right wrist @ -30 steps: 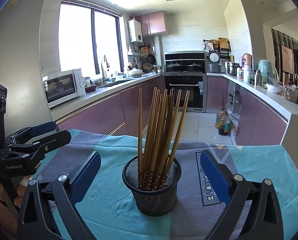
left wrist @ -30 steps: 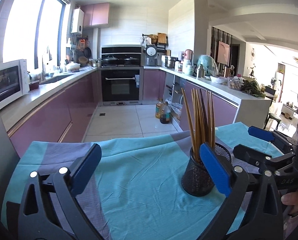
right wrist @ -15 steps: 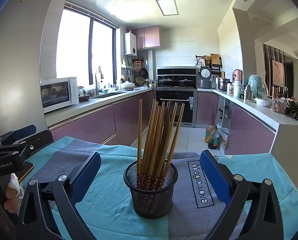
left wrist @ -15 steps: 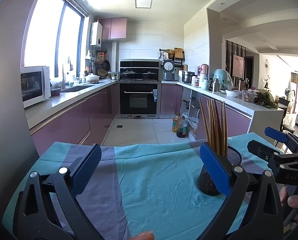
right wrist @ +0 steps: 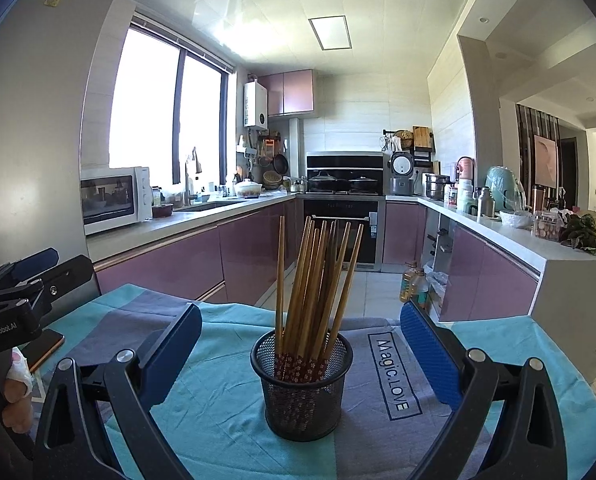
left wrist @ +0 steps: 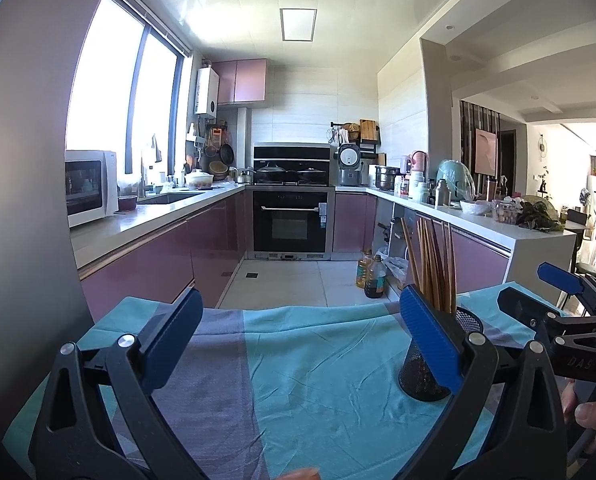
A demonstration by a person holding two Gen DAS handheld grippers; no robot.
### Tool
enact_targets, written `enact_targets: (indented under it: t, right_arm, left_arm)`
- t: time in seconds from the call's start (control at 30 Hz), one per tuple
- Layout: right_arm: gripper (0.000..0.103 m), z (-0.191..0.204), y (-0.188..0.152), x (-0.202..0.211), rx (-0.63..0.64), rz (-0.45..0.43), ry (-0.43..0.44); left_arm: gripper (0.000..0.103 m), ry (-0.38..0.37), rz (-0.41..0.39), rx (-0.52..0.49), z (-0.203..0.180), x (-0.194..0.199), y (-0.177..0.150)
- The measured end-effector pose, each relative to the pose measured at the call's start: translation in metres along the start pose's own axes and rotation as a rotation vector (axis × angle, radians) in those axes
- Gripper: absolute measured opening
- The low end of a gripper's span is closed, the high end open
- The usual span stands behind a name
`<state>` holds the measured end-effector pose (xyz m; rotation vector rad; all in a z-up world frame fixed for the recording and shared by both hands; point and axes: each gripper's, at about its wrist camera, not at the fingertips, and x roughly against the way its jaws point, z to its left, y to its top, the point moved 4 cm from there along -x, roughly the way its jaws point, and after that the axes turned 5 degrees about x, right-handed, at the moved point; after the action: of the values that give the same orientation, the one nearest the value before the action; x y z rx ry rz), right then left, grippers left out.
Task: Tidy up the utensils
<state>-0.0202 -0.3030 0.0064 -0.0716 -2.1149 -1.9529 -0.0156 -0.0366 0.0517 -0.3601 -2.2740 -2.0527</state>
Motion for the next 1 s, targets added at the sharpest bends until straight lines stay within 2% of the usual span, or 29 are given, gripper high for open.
enact_targets:
  t: [0.53, 1.0]
  right_arm:
    - [0.096, 0.002, 0.002, 0.008, -0.003, -0.026, -0.033]
    - [0.096, 0.002, 0.002, 0.009, -0.004, -0.035, -0.042]
  left_arm:
    - [0.097, 0.036, -0.038, -0.01, -0.002, 0.013, -0.001]
    - [0.097, 0.05, -0.039, -0.01, -0.002, 0.017, -0.002]
